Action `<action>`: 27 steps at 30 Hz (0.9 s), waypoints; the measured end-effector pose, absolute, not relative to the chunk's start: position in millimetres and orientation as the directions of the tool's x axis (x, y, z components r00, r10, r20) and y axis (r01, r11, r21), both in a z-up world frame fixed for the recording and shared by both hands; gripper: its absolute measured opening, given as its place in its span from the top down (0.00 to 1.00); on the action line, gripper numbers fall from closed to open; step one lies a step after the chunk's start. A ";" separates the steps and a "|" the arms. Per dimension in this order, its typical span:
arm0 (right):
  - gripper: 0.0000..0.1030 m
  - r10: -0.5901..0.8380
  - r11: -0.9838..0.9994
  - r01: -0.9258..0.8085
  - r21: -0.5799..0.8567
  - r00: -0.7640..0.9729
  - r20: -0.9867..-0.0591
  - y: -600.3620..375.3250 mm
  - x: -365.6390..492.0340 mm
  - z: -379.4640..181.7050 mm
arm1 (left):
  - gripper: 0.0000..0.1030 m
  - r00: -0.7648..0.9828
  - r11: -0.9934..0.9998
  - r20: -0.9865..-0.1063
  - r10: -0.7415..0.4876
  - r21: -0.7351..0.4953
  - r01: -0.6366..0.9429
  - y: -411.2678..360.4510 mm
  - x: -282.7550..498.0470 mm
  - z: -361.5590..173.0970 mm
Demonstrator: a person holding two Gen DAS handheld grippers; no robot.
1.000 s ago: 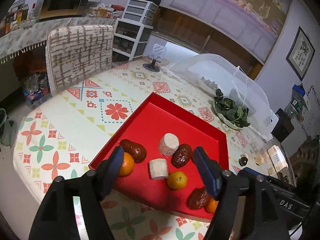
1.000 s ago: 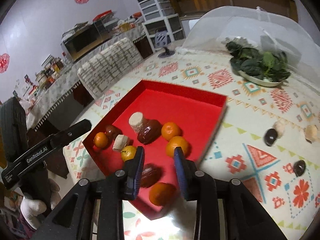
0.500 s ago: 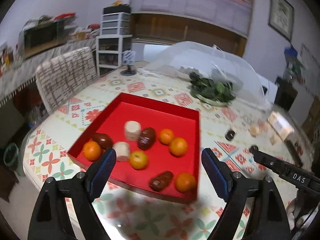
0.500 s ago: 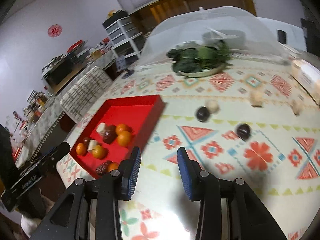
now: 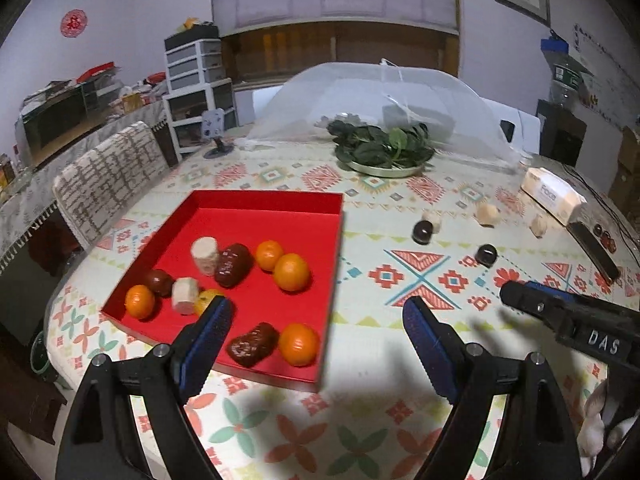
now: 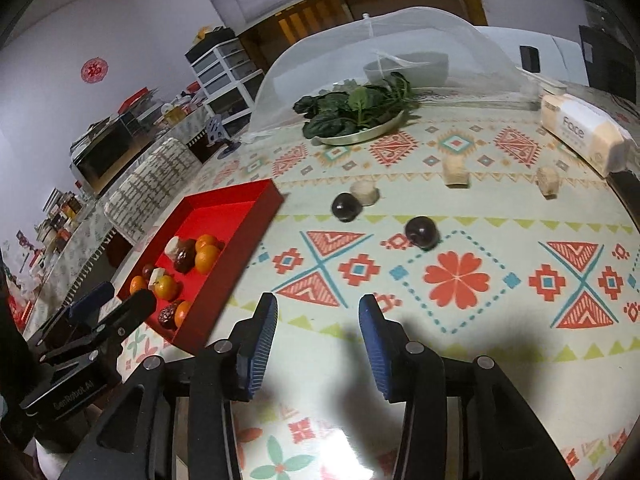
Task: Organize fruits
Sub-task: 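Grasp a dark round ball with the left tool while the right tool grasps another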
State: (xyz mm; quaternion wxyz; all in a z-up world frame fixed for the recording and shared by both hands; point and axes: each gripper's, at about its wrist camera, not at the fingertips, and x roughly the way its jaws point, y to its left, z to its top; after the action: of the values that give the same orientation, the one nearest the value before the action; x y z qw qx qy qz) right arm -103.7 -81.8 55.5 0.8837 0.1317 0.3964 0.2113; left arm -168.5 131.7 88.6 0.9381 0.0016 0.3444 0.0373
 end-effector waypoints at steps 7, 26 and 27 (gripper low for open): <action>0.55 0.406 0.904 -0.170 0.393 0.630 -0.662 -129.2 -90.4 47.9 | 0.16 0.738 0.999 -0.675 -0.005 -0.041 -0.030 132.8 -156.6 81.4; 0.55 0.368 0.930 -0.224 0.292 0.555 -0.746 -117.6 -7.5 19.7 | 0.33 0.605 0.967 -0.754 -0.256 -0.214 0.142 91.5 -30.4 59.6; 0.55 0.367 0.930 -0.233 0.285 0.547 -0.752 -113.5 -4.9 15.8 | 0.33 0.590 0.963 -0.762 -0.268 -0.229 0.142 89.0 -22.1 54.5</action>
State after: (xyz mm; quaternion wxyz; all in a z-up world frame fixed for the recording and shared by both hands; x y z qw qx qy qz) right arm -4.9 -113.5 15.8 0.8762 0.0758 0.4442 0.1712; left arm -22.1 89.0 54.5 0.8886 -0.0720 0.4381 -0.1154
